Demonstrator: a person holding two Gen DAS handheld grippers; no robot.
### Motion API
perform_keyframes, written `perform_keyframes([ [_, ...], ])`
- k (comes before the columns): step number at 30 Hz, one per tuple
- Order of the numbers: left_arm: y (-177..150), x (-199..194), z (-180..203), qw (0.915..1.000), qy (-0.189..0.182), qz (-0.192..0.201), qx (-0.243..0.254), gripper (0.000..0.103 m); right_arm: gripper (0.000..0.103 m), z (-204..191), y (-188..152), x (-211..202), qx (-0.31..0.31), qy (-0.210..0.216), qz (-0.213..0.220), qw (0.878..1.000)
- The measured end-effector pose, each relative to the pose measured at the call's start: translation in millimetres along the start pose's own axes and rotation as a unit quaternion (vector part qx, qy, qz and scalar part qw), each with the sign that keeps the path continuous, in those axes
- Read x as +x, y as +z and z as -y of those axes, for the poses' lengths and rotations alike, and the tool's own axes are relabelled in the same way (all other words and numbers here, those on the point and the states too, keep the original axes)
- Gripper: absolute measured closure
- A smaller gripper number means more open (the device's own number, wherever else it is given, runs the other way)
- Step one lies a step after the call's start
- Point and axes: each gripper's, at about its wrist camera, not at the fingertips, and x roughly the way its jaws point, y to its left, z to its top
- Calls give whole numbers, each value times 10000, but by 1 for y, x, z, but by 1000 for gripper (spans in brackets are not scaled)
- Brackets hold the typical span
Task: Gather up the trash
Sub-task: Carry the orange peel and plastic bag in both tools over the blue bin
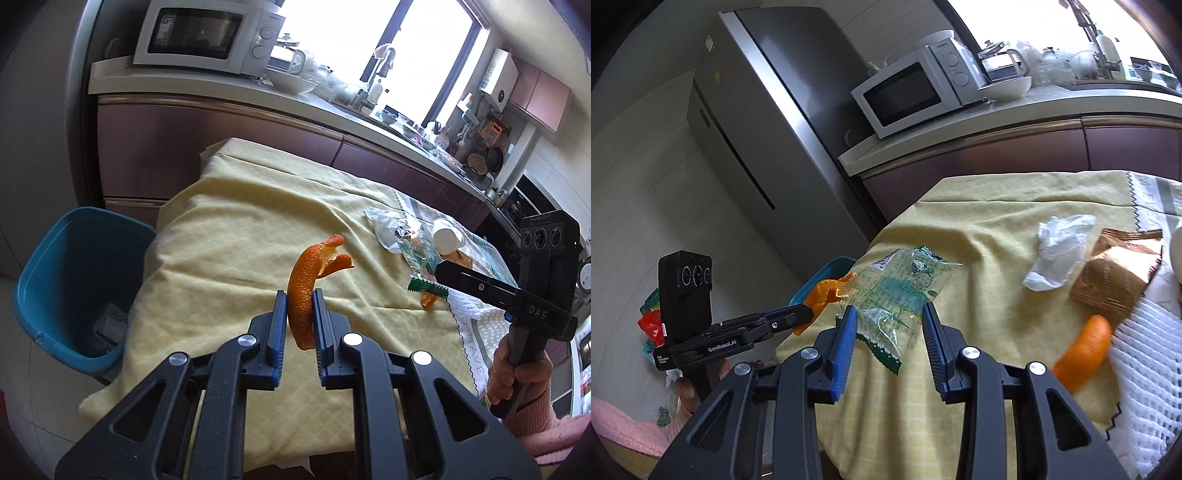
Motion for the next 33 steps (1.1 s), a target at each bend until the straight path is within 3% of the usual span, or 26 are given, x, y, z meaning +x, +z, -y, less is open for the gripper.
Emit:
perform_keyframes([
  [13,-3,-55,-89,9927,763,504,-788,89,69,-71,23,75,-802,556,-627,9932],
  [22,-4,-65,-134,9850,1135,612,-1149,89,69,-103,34,122,-1120,805,-1006,9853],
  [33,-6,-55,-171,9779,1397,541,-1458,89,69,-127,39,178,-1345,705,-1434,9779],
])
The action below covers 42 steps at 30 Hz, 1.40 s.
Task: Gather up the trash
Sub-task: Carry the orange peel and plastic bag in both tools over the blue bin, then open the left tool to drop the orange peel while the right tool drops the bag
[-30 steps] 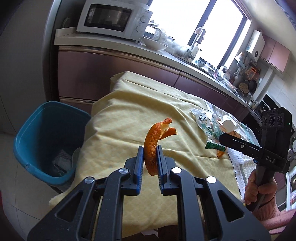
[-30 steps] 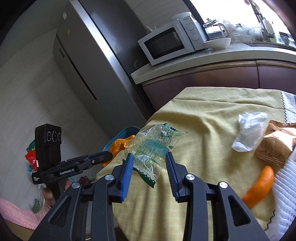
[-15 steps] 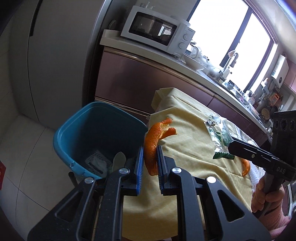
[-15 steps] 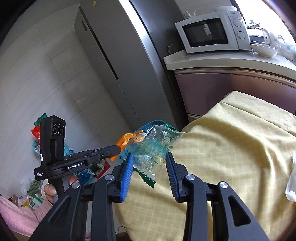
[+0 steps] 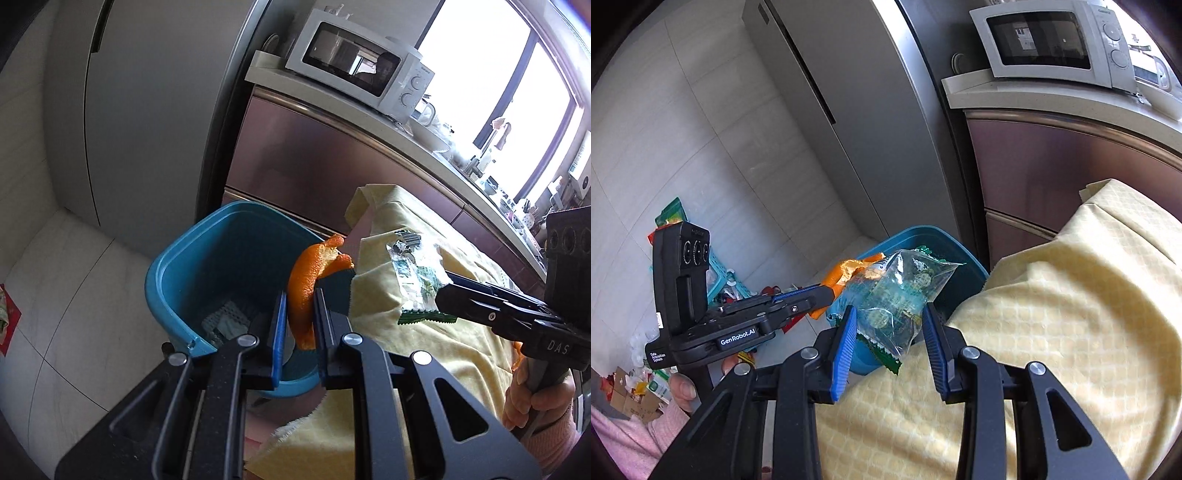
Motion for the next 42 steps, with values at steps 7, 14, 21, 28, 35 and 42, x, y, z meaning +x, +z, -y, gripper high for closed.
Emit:
perform_keyframes([
  [7,2,19,-7,9998,126,-105,-116,89,68,3,10,30,17,-80,-261,9996],
  [14,6,39,-15,9993,206,-224,-225,89,67,5,21,63,51,-179,-515,9985],
  [21,8,60,-21,9987,237,-338,-314,85,66,9,24,80,247,-239,-652,9973],
  [28,8,70,-21,9987,199,-323,-351,83,64,14,23,83,344,-170,-655,9971],
  [35,8,63,-17,9992,117,-206,-321,83,64,22,14,64,422,-50,-486,9979],
  [42,9,47,12,10000,-71,-15,33,76,61,24,4,22,433,32,-114,9990],
])
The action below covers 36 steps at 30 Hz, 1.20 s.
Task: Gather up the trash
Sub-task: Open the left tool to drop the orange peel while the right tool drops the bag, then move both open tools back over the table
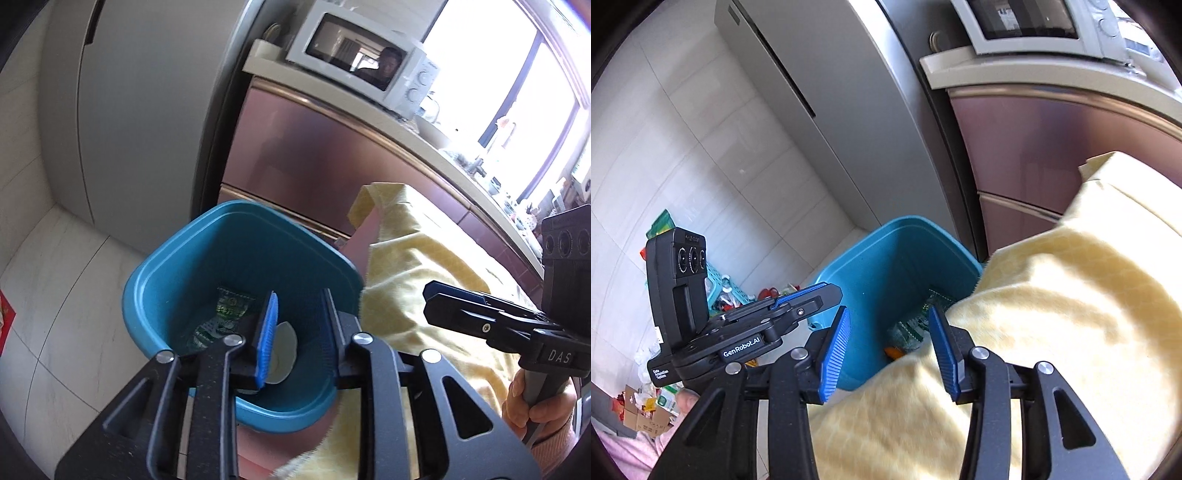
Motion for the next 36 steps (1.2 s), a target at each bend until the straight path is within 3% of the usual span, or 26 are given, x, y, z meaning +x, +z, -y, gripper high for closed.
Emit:
perform_keyframes([
  [2,-1,-5,13,9998,-119,52,141,72,60,3,-5,-16,35,-7,139,9999],
  [11,-13,-11,96,9916,-763,-47,1042,69,60,36,-37,-97,388,-280,818,9955],
  [20,-37,5,188,9729,-1311,-400,1861,66,60,83,-84,-169,992,-833,1360,9822],
  [27,-60,23,255,9559,-1613,-662,2362,64,59,123,-123,-219,1528,-1302,1681,9651],
  [36,-77,53,322,9334,-1804,-920,2963,59,58,161,-152,-255,2029,-1727,1942,9441],
])
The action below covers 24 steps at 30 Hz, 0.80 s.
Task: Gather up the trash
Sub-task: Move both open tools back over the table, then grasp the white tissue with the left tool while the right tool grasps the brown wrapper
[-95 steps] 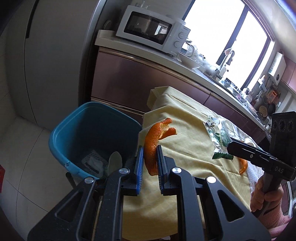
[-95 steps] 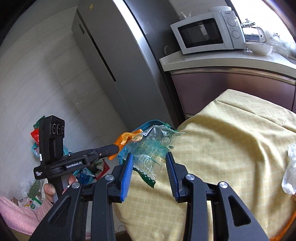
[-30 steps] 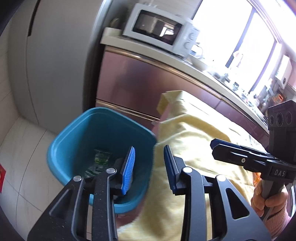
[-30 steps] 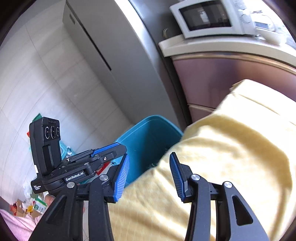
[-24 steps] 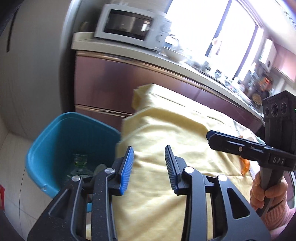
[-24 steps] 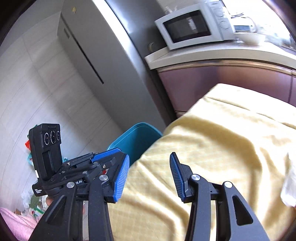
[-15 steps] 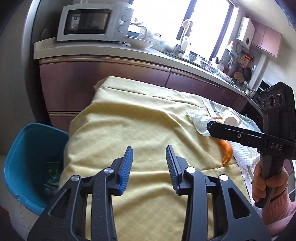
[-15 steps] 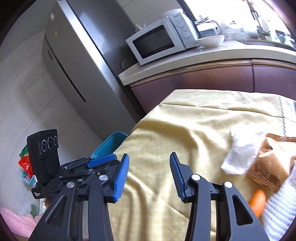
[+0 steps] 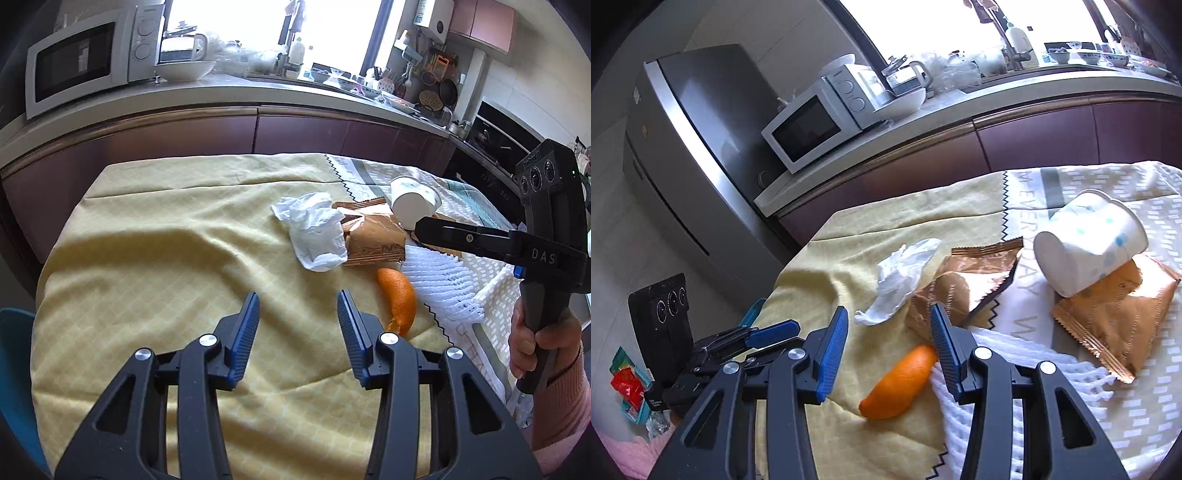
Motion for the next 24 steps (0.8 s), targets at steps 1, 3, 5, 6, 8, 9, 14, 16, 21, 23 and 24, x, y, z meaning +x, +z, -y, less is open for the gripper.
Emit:
perform_keyframes([
  [1,3,4,4,10000,-9,-18,54,58,58,2,0,-2,30,-48,22,10000],
  [3,8,13,9,9999,-31,-75,114,57,54,10,2,-4,98,-94,51,9999],
  [5,13,22,14,9998,41,-146,154,56,53,18,4,-4,152,-155,59,9997],
  [6,14,26,16,9997,59,-174,172,56,53,21,4,-4,181,-173,50,9997],
  [8,18,35,19,9994,70,-248,218,56,52,27,5,-2,249,-206,32,9995],
  [9,20,39,20,9993,86,-281,233,56,51,30,6,0,278,-217,10,9994],
  [14,26,54,23,9986,100,-452,270,57,49,44,8,10,498,-179,-115,9985],
  [16,29,59,23,9983,90,-516,252,58,48,47,9,16,567,-183,-191,9980],
  [21,34,75,17,9970,157,-749,89,62,48,47,12,29,610,-160,-334,9974],
  [23,35,79,11,9967,89,-808,-21,65,48,47,13,32,598,-176,-360,9974],
  [24,36,81,10,9967,81,-809,-51,66,48,47,14,34,621,-172,-367,9972],
])
